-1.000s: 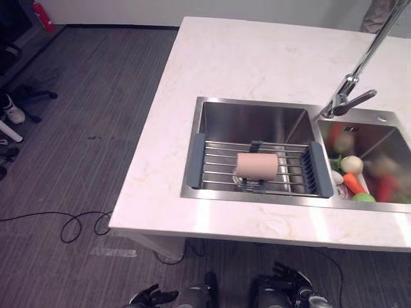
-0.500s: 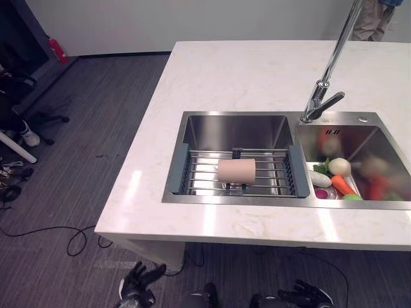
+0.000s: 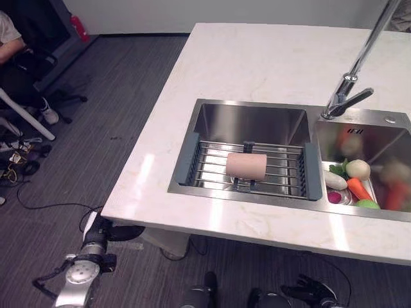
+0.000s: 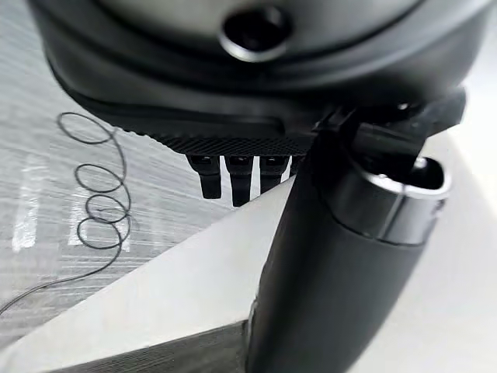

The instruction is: Place the dishes in the dishwasher.

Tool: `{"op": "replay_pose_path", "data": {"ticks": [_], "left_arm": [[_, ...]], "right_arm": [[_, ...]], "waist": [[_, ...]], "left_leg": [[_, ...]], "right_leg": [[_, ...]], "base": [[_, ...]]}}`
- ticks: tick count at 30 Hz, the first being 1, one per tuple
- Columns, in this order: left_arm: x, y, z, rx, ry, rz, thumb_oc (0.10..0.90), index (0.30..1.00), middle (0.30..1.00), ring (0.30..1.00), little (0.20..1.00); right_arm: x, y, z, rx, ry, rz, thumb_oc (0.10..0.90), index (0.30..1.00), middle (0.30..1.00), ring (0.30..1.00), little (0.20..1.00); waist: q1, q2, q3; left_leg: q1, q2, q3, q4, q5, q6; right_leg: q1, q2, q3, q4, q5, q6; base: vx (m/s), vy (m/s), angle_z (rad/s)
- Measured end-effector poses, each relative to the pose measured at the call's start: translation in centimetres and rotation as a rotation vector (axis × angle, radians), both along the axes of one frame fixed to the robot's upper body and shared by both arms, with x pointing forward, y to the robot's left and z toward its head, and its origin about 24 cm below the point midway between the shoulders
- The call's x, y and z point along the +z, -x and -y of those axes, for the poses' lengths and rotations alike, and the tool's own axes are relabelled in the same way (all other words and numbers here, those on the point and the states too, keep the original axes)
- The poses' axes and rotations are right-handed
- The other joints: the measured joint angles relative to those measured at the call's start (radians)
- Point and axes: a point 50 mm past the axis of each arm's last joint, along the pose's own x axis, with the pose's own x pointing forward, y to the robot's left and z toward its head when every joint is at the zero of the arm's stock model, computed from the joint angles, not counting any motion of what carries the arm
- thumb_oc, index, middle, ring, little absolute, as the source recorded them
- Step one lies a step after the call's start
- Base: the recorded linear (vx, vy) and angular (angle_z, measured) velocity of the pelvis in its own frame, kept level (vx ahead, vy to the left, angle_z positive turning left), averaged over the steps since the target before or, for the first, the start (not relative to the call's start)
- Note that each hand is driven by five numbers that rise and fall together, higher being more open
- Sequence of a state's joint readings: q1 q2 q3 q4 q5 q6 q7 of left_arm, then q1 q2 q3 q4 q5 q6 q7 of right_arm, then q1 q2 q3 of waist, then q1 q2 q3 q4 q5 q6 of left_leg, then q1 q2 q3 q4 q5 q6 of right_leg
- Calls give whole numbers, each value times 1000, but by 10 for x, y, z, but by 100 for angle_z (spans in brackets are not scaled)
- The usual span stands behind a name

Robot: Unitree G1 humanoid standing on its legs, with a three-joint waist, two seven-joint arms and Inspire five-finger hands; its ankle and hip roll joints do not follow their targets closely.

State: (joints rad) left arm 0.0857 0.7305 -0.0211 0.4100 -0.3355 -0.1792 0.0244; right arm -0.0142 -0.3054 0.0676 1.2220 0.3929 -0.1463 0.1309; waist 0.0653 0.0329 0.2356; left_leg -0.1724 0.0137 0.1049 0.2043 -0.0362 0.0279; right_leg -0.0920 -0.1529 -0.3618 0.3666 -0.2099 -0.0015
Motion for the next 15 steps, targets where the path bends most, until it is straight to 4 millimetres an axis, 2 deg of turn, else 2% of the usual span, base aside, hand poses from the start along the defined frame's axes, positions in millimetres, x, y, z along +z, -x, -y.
{"op": "replay_pose_path", "data": {"ticks": [2, 6, 12, 15], "left_arm": [[20, -7, -6, -113, -65, -37, 800, 900, 900, 900, 900], [41, -21, -5, -259, -127, -85, 800, 900, 900, 900, 900], [46, -34, -8, -351, -105, -184, 800, 900, 900, 900, 900], [33, -31, -11, -346, -53, -233, 800, 900, 900, 900, 900]], "right_arm": [[0, -4, -3, 4, -11, 8, 800, 900, 900, 900, 900], [0, -6, -4, 2, -16, 9, 800, 900, 900, 900, 900], [0, -6, -3, -5, -18, -7, 800, 900, 900, 900, 900], [1, -5, 1, -6, -7, -10, 800, 900, 900, 900, 900]], "waist": [[15, -4, 8], [27, -1, 10], [26, 53, 17], [17, 77, 4]], "left_leg": [[1, 1, -5, -1, 5, 2], [-2, -2, -8, -1, 15, -3], [-8, -11, -7, 0, 15, -4], [-8, -16, -2, 0, 12, -2]], "right_leg": [[-2, 2, -1, 2, -1, 1], [-1, 1, -2, 1, 0, 3], [0, -8, -3, 2, 6, 8], [1, -13, -3, 3, 9, 12]], "base": [[-23, -53, 9], [-55, -17, 3], [-48, 25, 2], [-20, 27, -1]]}}
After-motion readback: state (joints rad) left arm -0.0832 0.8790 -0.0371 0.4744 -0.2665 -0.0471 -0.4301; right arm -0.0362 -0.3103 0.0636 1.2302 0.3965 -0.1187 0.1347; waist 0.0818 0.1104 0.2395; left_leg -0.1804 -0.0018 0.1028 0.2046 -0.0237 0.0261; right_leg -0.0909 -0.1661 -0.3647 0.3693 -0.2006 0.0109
